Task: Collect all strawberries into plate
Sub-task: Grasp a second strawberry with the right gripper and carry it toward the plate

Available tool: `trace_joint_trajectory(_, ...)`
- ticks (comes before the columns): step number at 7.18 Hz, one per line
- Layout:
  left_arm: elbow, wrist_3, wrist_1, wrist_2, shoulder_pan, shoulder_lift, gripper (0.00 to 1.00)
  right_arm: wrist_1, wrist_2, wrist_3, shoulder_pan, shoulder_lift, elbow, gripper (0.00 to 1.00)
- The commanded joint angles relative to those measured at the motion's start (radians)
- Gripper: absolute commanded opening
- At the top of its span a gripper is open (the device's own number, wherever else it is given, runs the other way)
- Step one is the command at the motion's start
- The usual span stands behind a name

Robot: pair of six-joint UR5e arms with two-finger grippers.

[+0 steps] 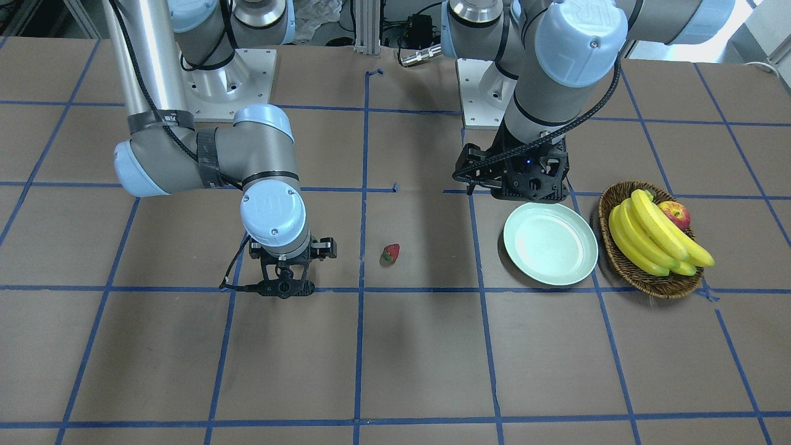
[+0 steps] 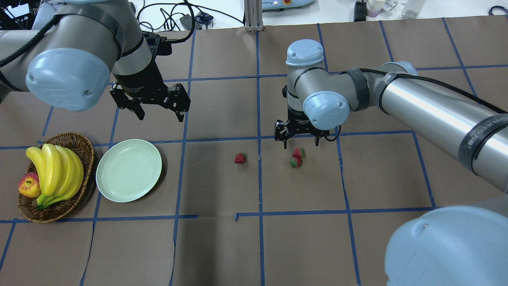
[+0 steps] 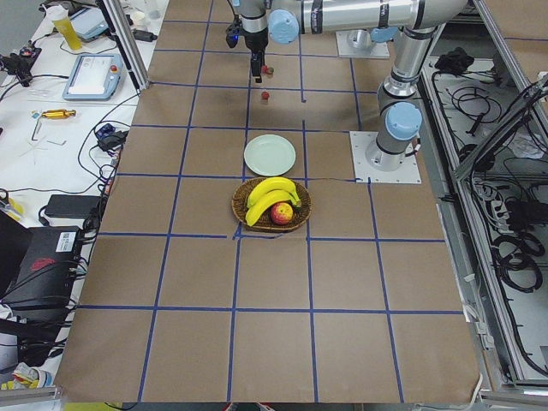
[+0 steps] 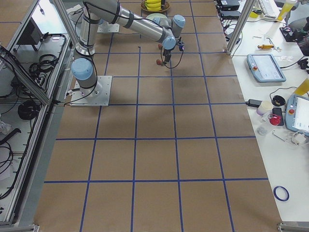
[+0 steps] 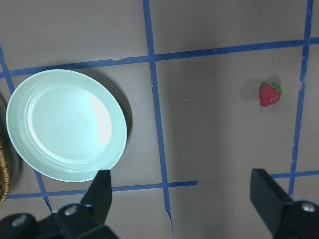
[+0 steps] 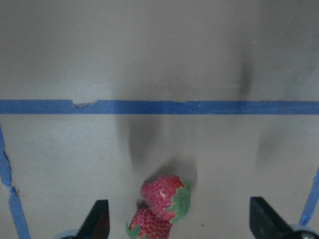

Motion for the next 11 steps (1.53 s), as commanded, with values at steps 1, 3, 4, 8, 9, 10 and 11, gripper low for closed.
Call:
trace_joint_trajectory(1, -0.005, -0.002, 0.0, 0.001, -0.002, 0.0, 1.0, -0.009, 0.001, -0.012, 0.0, 0.02, 0.007, 0.93)
trace_joint_trajectory(3, -0.004, -0.004, 0.0, 0.001, -0.004, 0.0, 1.0, 0.0, 0.01, -0.029, 0.001, 0.022, 0.009, 0.65)
trace_joint_trajectory(4, -0.005, -0.004, 0.0, 0.001, -0.004, 0.0, 1.0, 0.001, 0.011, -0.031, 0.002, 0.022, 0.01, 0.48)
trace_joint_trajectory(8, -0.007, -0.001, 0.0, 0.001, -0.004, 0.0, 1.0, 0.003, 0.015, -0.058, 0.002, 0.021, 0.001, 0.0)
trace_joint_trajectory(9, -0.005, 0.001, 0.0, 0.001, -0.004, 0.0, 1.0, 0.004, 0.013, -0.061, 0.0, 0.01, -0.031, 0.0)
trace_joint_trajectory(10, -0.004, 0.005, 0.002, 0.002, -0.004, 0.0, 1.0, 0.014, 0.015, -0.058, 0.0, 0.005, -0.091, 0.0)
trace_joint_trajectory(11, -0.005, 0.007, 0.008, 0.002, -0.002, 0.001, 1.0, 0.032, 0.015, -0.058, 0.001, -0.005, -0.14, 0.0)
